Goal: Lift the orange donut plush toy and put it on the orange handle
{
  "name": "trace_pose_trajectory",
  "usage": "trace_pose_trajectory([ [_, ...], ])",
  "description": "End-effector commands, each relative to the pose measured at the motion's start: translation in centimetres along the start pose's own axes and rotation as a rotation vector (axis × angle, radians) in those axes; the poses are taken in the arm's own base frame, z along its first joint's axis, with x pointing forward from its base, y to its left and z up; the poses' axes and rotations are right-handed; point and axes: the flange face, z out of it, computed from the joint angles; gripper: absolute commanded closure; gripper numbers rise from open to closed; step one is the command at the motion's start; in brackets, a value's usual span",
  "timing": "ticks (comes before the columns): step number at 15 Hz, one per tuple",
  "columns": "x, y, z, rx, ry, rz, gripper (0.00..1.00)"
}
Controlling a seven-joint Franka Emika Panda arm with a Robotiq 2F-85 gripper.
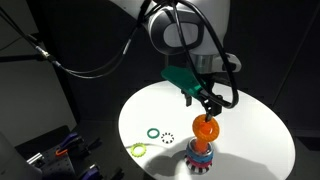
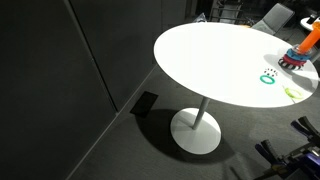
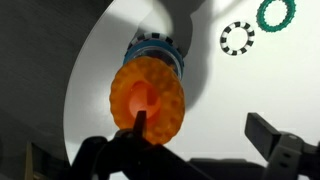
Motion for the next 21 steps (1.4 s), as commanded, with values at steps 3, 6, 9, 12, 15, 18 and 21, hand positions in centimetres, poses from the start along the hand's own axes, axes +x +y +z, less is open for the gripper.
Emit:
trace_pose_trajectory([
  [3,-0.1,0.0,-0.6,0.052,0.020,-0.024,0.00],
  [6,-0.1,-0.1,-0.3,0.071,0.026,-0.031,0.00],
  [9,-0.1,-0.2,0.0,0.084,0.029,-0.037,0.00],
  [12,-0.2,-0.3,0.2,0.094,0.031,-0.046,0.00],
  [15,-0.3,-0.4,0.4,0.102,0.028,-0.054,0.00],
  [18,-0.3,-0.6,0.9,0.101,0.020,-0.059,0.00],
  [21,-0.4,-0.9,1.2,0.102,0.013,-0.064,0.00],
])
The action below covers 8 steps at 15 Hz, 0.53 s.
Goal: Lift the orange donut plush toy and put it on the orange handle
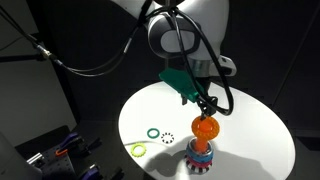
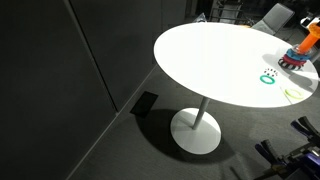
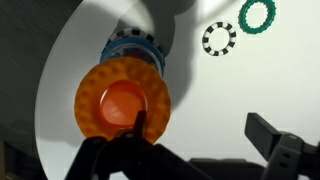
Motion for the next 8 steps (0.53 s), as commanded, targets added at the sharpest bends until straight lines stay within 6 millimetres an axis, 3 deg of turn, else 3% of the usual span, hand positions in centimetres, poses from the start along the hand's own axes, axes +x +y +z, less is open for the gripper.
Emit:
trace_pose_trajectory([
  [1,-0.21,0.04,0.31,0.023,-0.001,-0.016,0.00],
  [8,-0.10,0.56,0.49,0.020,-0.007,-0.003,0.00],
])
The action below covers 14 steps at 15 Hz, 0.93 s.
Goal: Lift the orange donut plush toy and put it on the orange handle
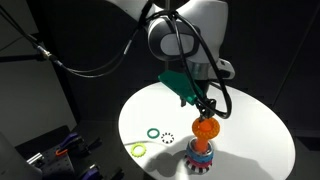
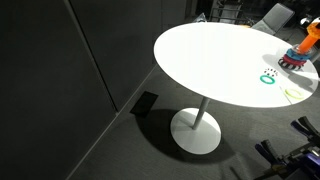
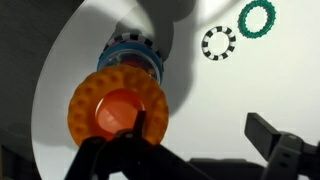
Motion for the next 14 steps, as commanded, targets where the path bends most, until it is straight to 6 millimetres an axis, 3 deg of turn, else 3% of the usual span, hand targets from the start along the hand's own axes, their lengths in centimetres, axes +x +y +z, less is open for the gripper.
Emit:
trace_pose_trajectory([
  [1,0.1,0.7,-0.4,0.016,0.008,-0.002,0.00],
  [14,0.2,3.2,-2.2,-0.010,0.046,0.047,0.00],
])
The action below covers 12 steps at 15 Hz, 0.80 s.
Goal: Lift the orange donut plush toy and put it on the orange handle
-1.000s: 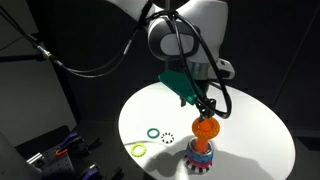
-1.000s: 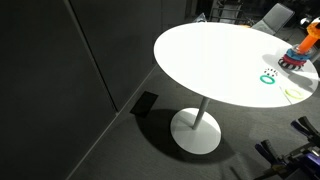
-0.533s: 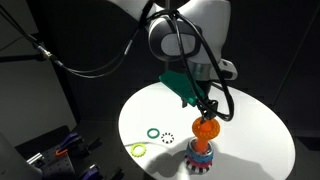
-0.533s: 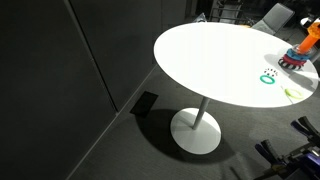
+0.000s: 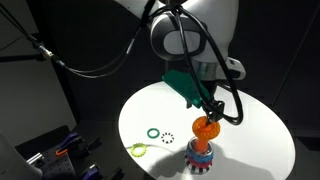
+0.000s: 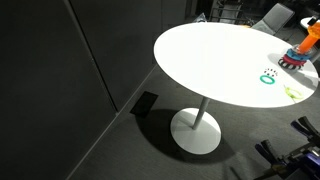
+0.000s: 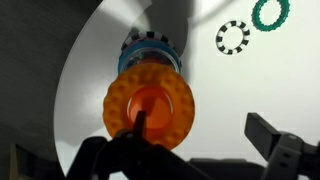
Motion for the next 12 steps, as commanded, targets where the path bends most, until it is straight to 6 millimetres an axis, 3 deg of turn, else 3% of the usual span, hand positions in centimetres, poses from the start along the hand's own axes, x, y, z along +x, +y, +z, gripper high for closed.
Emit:
trace_pose_trajectory([
  [1,0.6,0.9,-1.0,-0.003,0.025,0.013,0.00],
  [12,1.4,2.1,-0.7,-0.045,0.084,0.029,0.00],
])
